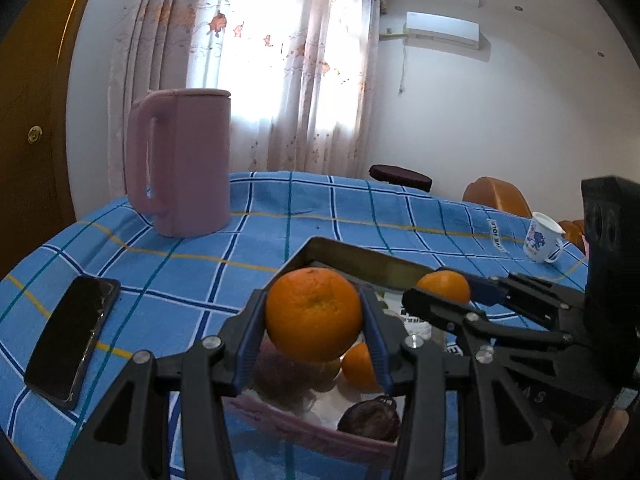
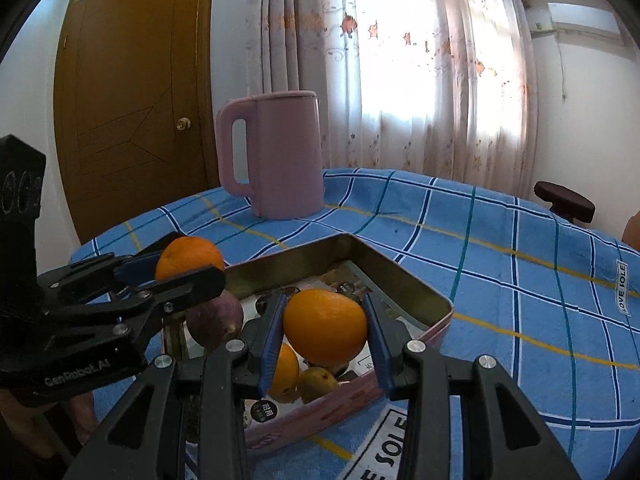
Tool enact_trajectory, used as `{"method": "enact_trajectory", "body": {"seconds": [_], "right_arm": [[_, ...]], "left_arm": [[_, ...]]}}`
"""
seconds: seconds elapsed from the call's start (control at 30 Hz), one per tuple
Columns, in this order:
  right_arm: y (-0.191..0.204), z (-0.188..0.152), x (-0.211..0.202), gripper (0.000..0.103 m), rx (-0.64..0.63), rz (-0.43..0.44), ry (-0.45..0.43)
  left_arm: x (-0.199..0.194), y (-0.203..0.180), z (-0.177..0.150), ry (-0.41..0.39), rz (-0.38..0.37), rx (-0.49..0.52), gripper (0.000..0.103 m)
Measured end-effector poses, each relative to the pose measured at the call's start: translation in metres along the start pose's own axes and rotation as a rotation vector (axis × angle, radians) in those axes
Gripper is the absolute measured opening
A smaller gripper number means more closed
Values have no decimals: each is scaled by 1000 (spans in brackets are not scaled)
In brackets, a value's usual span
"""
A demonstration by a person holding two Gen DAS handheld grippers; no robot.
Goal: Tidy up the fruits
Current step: 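Lower the orange into the tin with the left tool while the right tool releases its orange there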
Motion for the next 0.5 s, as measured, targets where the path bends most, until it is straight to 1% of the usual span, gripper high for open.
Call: {"method": "enact_trajectory", "body": {"seconds": [0.13,0.37,0.43,0.47,0.5], "right_arm": [[6,-1,7,41,-20,8,41],[11,-6,18,41,-30,54,112],[12,-6,18,43,-34,47,114],[13,-6,17,44,-38,44,113],[13,-6,16,57,-41,50,109]], "left_arm": [[2,4,-4,8,3,-8,49],[0,9,-8,12,9,-12,50],[-2,9,-6,5,1,-14,53],[-5,8,-4,-4,9,-10,55],[-6,8,-3,-11,6,-11,65]]}}
Point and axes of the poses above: each gripper's, at about its wrist camera, not at the fingertips, and x roughly the way its jaws point, y to its left, z to its top, the point moved 2 cm from there along x, roughly the way its jaws point, and after that the axes turned 6 degrees about -y, right-handed, at the moved point
